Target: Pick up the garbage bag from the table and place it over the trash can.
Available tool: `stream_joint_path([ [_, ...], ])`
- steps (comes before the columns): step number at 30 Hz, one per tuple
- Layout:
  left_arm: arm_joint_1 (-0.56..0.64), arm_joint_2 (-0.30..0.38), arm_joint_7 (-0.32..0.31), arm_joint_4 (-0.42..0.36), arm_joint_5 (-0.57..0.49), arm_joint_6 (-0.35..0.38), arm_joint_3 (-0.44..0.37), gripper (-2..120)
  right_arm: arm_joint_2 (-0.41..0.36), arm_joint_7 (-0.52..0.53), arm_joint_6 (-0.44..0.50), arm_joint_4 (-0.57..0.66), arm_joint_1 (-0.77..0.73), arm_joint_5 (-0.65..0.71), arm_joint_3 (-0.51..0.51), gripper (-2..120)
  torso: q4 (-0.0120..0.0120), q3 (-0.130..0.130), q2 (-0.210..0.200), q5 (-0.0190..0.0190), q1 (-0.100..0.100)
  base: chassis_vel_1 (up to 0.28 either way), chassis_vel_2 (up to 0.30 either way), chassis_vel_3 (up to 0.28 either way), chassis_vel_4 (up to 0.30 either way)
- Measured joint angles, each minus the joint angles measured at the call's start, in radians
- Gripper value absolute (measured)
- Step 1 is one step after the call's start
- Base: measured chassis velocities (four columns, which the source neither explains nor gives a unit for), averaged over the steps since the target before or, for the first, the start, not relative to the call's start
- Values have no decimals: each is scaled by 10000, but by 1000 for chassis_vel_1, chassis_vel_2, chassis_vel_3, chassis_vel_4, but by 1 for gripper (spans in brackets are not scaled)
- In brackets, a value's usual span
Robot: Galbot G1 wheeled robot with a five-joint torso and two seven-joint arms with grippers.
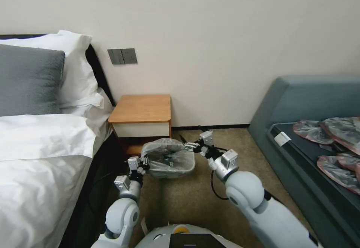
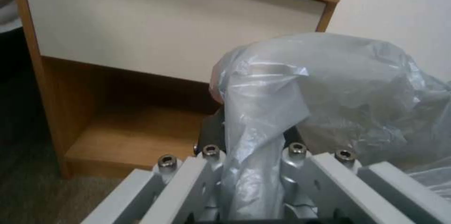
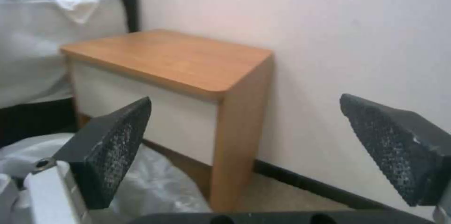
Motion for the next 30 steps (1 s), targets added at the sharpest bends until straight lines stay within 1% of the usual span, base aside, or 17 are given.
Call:
stream_joint_path([
  [1,0,0,0,0,0,0,0,7,0,0,0,0,0,0,0,100,0,0,0,0,0,0,0,0,0],
  [2,10,16,13,47,12,-43,0,7,270,-66,356,-106,-406,-411,175,100,-4,0,0,1,0,0,0,0,0],
  [3,11,26,23,72,15,-61,0,7,414,-89,533,-150,-609,-620,269,100,-1,0,1,-2,0,0,0,0,0],
  [4,8,49,34,101,16,-79,-8,7,671,-140,860,-254,-941,-957,427,100,-4,0,0,0,0,0,0,0,0],
  [5,8,49,34,101,16,-79,-8,7,671,-140,860,-254,-941,-957,427,100,-4,0,0,0,0,0,0,0,0],
  [8,19,79,49,154,16,-115,-41,7,1177,-225,1698,-628,-1518,-1783,812,100,-4,0,0,0,0,0,0,0,0],
  [9,19,79,49,154,16,-115,-41,7,1177,-225,1698,-628,-1518,-1783,812,100,-4,0,0,0,0,0,0,0,0],
  [13,197,-54,47,260,199,-207,-45,7,1603,-242,2473,-940,-1968,-2281,1231,100,-1,1,0,1,1,0,0,0,0],
  [18,362,-193,-38,344,448,-292,-10,7,1792,-289,2614,-867,-2329,-2300,1389,100,-4,1,1,1,0,0,0,0,0],
  [20,479,-319,-375,396,628,-296,30,7,1824,-332,2774,-846,-2470,-2297,1393,100,0,1,1,1,1,0,0,0,0],
  [24,495,-331,-445,436,675,-298,52,7,1842,-342,2806,-834,-2504,-2290,1415,100,-2,0,1,2,1,0,0,0,0],
  [30,539,-299,-502,745,609,-288,416,7,2028,-349,2914,-923,-2470,-2270,1417,100,-2,0,1,1,0,0,0,0,0],
])
